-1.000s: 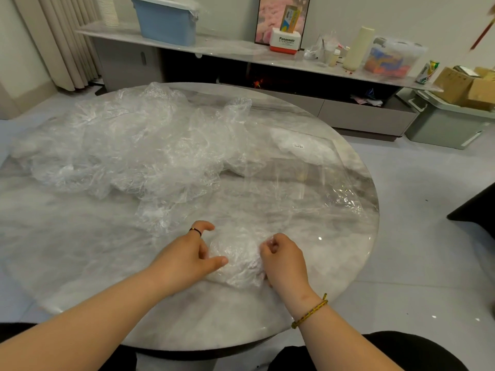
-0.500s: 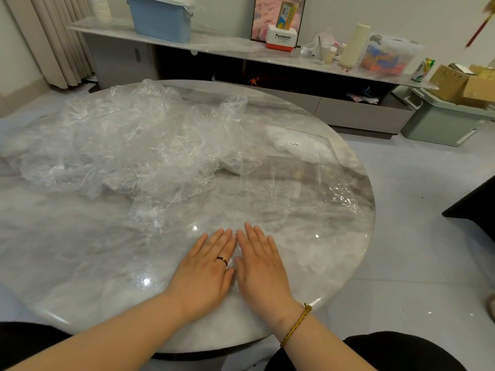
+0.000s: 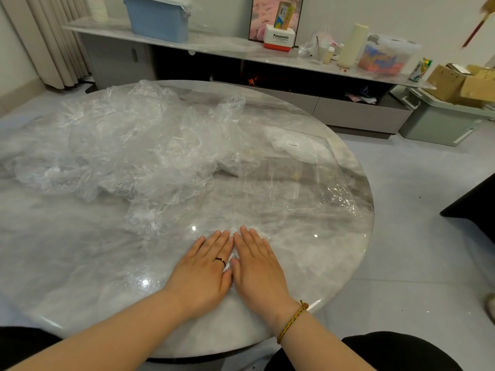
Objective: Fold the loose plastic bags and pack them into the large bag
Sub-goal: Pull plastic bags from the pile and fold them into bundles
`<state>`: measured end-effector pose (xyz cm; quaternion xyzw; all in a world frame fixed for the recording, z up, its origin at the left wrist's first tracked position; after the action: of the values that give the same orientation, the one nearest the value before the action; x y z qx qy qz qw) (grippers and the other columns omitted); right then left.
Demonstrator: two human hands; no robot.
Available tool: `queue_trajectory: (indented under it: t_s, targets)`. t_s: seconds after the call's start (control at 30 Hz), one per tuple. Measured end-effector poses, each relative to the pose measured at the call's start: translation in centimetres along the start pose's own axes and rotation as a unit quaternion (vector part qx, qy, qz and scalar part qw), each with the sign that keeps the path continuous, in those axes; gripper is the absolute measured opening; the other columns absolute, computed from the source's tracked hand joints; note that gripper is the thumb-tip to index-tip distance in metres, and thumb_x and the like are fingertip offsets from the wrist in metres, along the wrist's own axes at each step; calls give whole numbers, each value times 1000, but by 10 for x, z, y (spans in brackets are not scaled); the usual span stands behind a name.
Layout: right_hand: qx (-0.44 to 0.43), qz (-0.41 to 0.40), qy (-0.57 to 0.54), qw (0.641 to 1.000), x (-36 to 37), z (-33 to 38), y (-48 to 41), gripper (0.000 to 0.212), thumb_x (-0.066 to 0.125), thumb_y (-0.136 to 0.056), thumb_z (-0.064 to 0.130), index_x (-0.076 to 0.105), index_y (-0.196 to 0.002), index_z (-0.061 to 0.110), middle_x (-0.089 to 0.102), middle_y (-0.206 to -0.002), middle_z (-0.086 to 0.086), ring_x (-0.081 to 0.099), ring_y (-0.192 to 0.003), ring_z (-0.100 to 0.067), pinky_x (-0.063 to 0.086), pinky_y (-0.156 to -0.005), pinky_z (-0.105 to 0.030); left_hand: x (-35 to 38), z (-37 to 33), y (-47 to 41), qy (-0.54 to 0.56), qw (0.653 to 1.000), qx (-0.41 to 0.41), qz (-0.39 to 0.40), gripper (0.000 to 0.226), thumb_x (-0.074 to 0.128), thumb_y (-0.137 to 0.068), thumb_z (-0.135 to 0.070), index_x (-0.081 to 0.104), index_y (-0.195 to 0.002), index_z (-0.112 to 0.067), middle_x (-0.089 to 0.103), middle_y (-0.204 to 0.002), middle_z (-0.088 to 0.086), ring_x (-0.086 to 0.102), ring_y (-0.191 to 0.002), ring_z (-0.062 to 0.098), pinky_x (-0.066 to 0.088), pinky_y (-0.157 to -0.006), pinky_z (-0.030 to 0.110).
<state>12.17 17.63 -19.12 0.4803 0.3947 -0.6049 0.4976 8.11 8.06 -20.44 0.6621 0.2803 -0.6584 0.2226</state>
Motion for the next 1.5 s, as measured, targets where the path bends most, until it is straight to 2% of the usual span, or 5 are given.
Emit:
queue_trajectory:
  t_s: [0.23,0.43,0.57,1.1,1.5]
  targets:
    - [-33,52,-32,998,-2,1,0,101,-19,-56,47,7,-148,15,-2,-157,1,-8,-144,-12,-32,-97,-24,1,-1,0,-5,999,1,54,51,35,-78,-35,69,-107,-9,68,-111,4,65,-103,16,10,-105,24]
    - [-40,54,-37,997,-2,1,-1,101,-20,-56,47,5,-149,16,-4,-157,1,-9,-144,-11,-28,-99,-21,4,-1,0,18,995,2,98,55,25,-88,-36,67,-111,-9,65,-117,4,62,-109,13,5,-108,23]
    - [-36,49,-89,994,-3,-3,0,97,-9,-61,54,17,-148,18,7,-156,2,-1,-144,-10,-18,-104,-14,-7,5,-4,110,994,-7,25,92,-2,-69,-59,10,-147,-11,-4,-150,-9,-2,-138,0,-16,-105,14]
    - [150,-2,-262,953,-39,-38,1,38,50,-92,25,42,-128,15,45,-98,7,46,-97,-12,34,-77,-19,-30,20,-14,222,951,-209,49,32,57,-86,-36,56,-115,-22,52,-89,-10,51,-106,12,30,-92,22]
    - [158,104,-571,799,-42,-7,11,35,66,-83,30,48,-113,22,55,-102,8,55,-88,-1,42,-69,-11,-63,26,-12,663,660,-317,-155,19,64,-82,-5,49,-81,-15,54,-72,-2,50,-63,12,42,-49,12]
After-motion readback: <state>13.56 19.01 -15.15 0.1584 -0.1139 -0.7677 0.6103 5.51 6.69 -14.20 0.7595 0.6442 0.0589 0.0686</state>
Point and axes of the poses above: each hand's wrist, its own y-axis away from the middle knuckle, its own x-axis out of the palm, z = x × y, the point moved 4 cm from there along -y, towards the middle knuckle
